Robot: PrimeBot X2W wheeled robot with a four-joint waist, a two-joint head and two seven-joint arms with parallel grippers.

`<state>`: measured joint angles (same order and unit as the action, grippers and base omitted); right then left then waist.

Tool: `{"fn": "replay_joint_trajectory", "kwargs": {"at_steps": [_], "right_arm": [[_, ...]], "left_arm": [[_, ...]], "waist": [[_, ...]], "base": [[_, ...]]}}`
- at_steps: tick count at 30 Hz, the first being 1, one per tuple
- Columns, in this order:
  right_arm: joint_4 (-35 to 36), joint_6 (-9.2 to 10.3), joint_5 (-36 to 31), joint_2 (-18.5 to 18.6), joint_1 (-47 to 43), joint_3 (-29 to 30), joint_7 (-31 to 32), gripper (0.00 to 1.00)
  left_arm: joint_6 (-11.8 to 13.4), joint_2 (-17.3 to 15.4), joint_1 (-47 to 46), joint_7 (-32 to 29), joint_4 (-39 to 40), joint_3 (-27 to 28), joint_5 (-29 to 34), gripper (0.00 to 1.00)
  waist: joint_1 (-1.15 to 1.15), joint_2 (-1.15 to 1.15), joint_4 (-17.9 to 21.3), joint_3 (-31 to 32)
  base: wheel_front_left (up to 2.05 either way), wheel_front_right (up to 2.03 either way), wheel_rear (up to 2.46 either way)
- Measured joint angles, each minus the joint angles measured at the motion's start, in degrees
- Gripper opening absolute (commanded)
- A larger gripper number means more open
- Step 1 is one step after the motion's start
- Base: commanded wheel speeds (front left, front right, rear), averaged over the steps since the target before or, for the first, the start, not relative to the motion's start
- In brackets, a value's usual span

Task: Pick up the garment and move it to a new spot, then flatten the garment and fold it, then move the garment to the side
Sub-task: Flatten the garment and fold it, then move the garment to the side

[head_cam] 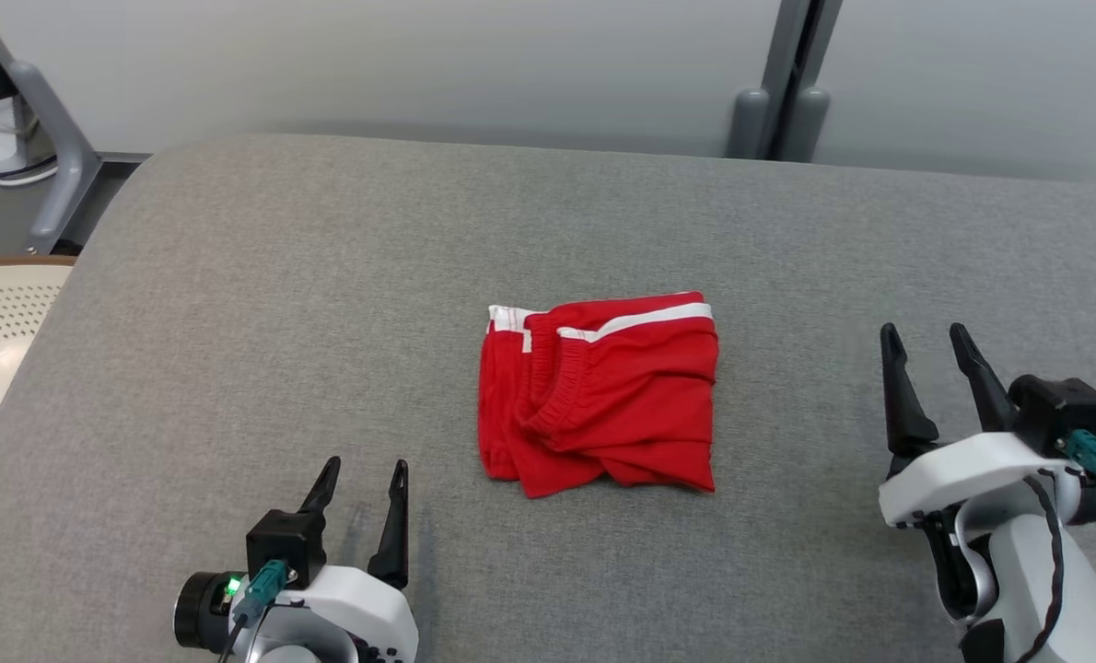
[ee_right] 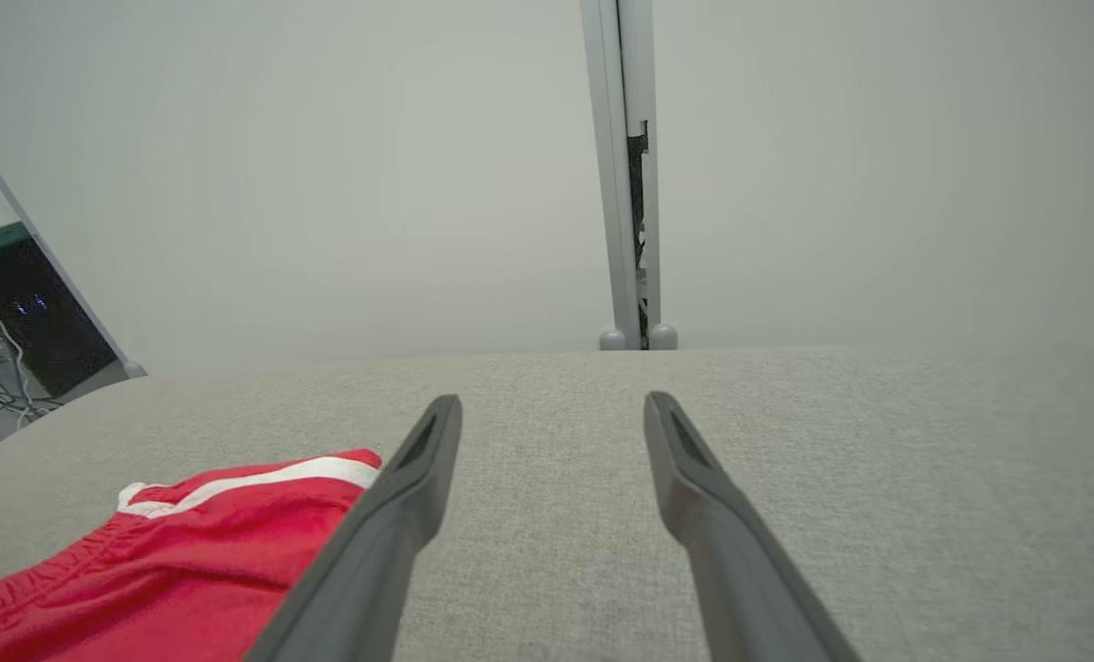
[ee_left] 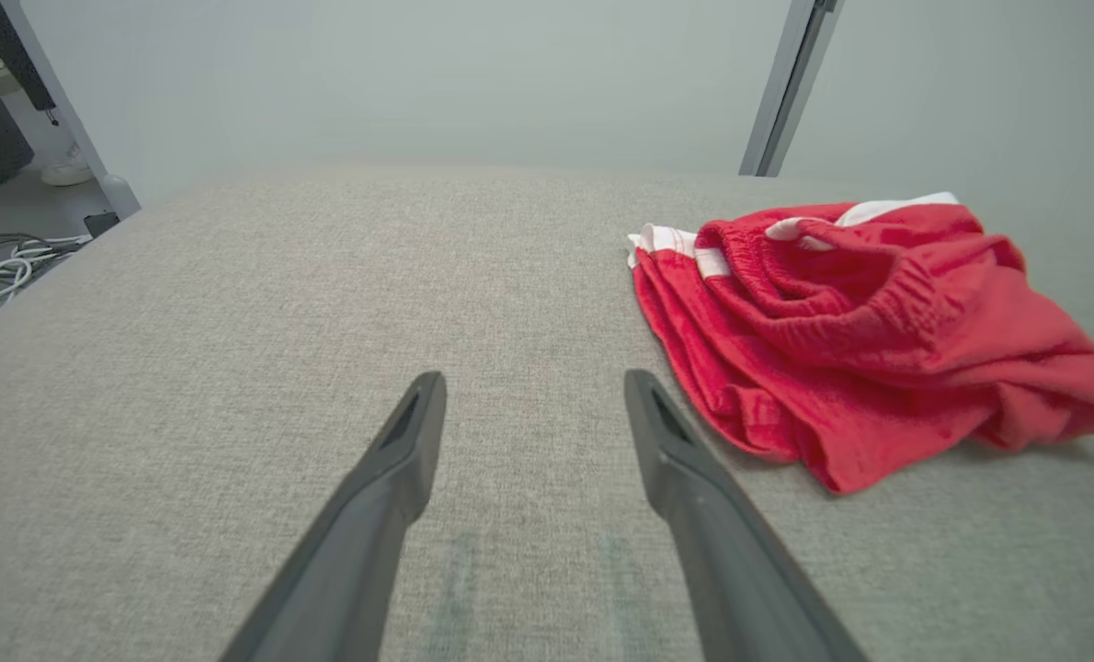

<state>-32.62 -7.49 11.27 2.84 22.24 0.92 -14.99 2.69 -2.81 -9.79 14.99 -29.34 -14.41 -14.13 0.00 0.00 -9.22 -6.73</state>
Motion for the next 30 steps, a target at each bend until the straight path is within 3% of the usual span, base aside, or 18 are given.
{"fn": "replay_joint_trajectory", "kwargs": {"at_steps": [7,30], "right_arm": [[2.08,0.00,-1.76,-0.01,-4.15,2.32,0.00,1.00],[4.35,0.00,0.36,-0.07,-13.22,-1.93,0.00,1.00]], "left_arm": [[0.34,0.03,0.37,0.00,0.34,1.62,0.98,1.00],[0.51,0.03,6.92,0.00,2.66,6.52,4.86,1.00]], "waist": [[0.00,0.00,2.97,0.70],[0.00,0.00,9.45,6.94]], "base": [[0.00,0.00,0.00],[0.00,0.00,0.00]]}}
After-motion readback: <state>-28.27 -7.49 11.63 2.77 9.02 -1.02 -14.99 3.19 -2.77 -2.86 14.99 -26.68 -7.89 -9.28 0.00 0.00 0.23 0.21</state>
